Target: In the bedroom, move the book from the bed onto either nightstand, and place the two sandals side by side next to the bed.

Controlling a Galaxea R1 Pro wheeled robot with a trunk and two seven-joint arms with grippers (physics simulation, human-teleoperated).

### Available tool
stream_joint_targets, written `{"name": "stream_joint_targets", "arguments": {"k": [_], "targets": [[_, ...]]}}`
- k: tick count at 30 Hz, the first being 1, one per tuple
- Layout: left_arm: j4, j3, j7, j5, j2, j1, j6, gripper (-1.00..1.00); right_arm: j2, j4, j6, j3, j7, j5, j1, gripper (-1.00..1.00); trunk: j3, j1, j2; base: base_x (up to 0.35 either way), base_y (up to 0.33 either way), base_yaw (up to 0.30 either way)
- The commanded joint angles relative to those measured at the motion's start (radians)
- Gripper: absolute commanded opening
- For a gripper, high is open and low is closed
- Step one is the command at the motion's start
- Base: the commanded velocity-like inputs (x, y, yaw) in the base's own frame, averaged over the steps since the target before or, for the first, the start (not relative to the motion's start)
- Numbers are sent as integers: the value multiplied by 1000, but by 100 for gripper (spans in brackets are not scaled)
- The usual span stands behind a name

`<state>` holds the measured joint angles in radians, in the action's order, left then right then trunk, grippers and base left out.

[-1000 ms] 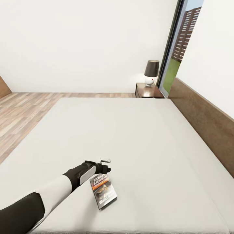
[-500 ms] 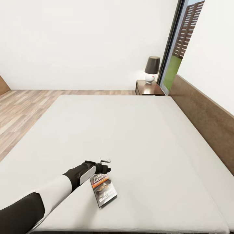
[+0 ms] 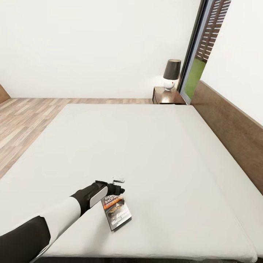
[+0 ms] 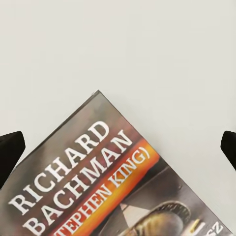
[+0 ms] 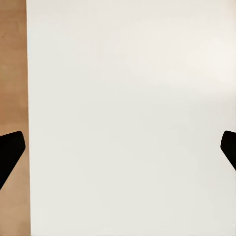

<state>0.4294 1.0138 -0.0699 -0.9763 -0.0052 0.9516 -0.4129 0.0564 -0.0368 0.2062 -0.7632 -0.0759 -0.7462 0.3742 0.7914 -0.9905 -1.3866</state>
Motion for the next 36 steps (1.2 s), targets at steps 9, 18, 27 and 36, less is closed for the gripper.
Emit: {"name": "stream_joint_targets", "arguments": {"k": [9, 18, 27, 36], "targets": [[3, 6, -8, -10, 3, 1, 2, 100, 0, -2, 1, -8, -4, -10, -1, 100, 15, 0, 0, 0, 0, 0], [3, 6, -9, -9, 3, 1, 4, 100, 0, -2, 1, -8, -4, -10, -1, 100, 30, 0, 0, 0, 0, 0], [4, 8, -10, -9, 2, 1, 17, 100, -1, -2, 1, -8, -4, -10, -1, 100, 45, 0, 0, 0, 0, 0], [5, 9, -10, -7, 2, 2, 21, 100, 0, -2, 0, -8, -4, -10, -1, 100, 59, 0, 0, 0, 0, 0]]}}
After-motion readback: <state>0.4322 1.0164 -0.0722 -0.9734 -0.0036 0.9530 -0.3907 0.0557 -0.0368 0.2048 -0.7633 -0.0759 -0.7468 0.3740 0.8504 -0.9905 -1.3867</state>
